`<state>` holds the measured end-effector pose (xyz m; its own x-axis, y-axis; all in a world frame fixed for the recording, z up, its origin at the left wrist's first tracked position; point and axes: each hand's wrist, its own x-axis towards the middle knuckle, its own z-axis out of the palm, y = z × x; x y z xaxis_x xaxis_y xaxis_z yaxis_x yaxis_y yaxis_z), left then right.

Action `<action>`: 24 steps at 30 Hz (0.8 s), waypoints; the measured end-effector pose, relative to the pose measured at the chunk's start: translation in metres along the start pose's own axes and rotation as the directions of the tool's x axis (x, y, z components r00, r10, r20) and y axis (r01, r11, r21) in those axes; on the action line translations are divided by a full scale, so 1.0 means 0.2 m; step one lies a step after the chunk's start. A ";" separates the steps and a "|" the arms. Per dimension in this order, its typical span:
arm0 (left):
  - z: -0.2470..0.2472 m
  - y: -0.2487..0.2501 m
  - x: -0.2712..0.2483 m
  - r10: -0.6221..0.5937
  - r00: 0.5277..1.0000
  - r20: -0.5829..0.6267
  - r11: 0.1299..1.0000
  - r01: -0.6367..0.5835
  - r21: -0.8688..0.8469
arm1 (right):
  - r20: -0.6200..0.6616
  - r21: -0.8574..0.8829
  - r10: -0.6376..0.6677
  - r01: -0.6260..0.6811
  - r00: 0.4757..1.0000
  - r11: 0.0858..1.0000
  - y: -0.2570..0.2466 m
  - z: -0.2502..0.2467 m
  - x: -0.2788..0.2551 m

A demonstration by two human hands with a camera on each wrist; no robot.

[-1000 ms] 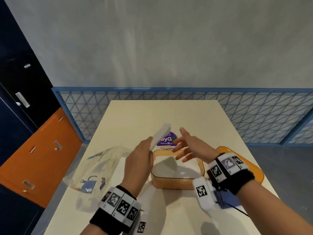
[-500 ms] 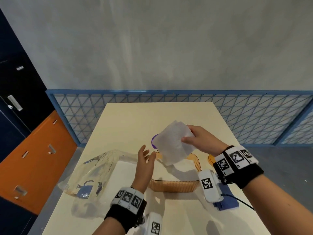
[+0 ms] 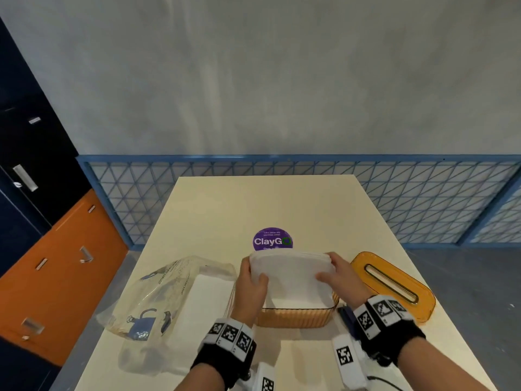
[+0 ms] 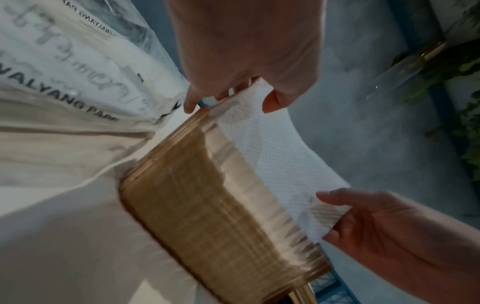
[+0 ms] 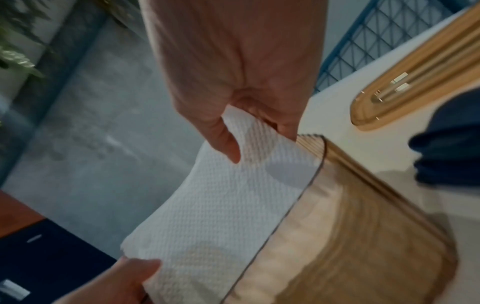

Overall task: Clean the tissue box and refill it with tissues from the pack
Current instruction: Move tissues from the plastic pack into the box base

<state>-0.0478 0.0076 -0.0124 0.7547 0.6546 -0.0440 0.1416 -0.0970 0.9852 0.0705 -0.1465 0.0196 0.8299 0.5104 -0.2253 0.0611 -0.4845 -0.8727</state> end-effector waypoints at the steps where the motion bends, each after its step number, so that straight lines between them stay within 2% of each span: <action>1: 0.01 -0.02 0.00 -0.002 1.000 0.001 1.000 0.002 0.023 | -0.007 0.016 0.013 -0.013 1.000 1.000 0.02 0.02 0.00; 4: 0.02 -0.04 0.00 0.030 0.999 -0.029 0.999 -0.030 0.024 | -0.042 0.039 -0.018 0.020 0.999 0.999 0.00 0.04 0.02; 8: 0.01 0.01 -0.01 0.116 0.982 -0.147 0.992 -0.123 -0.037 | -0.053 0.175 -0.100 0.108 0.994 0.979 -0.08 0.01 0.00; 13: 0.00 -0.04 -0.01 0.065 0.986 -0.155 0.997 -0.071 -0.037 | -0.043 0.253 0.042 -0.030 0.998 0.967 0.03 0.03 0.00; 16: 0.01 -0.04 -0.01 0.051 0.991 -0.126 0.998 -0.054 -0.022 | -0.070 0.227 0.064 -0.047 0.995 0.973 0.05 0.08 0.01; 22: 0.04 0.01 -0.03 0.090 0.981 -0.172 0.991 -0.105 -0.083 | -0.123 0.293 -0.068 0.101 0.990 0.951 -0.03 0.09 0.00; 24: 0.03 0.01 -0.03 0.091 0.978 -0.187 0.990 -0.110 -0.093 | -0.128 0.300 -0.059 0.096 0.990 0.949 -0.01 0.08 -0.01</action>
<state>-0.0487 -0.0016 -0.0113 0.6316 0.7715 0.0773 -0.0020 -0.0981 0.9952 0.0599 -0.1363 0.0148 0.8889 0.4433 -0.1158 -0.0290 -0.1978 -0.9798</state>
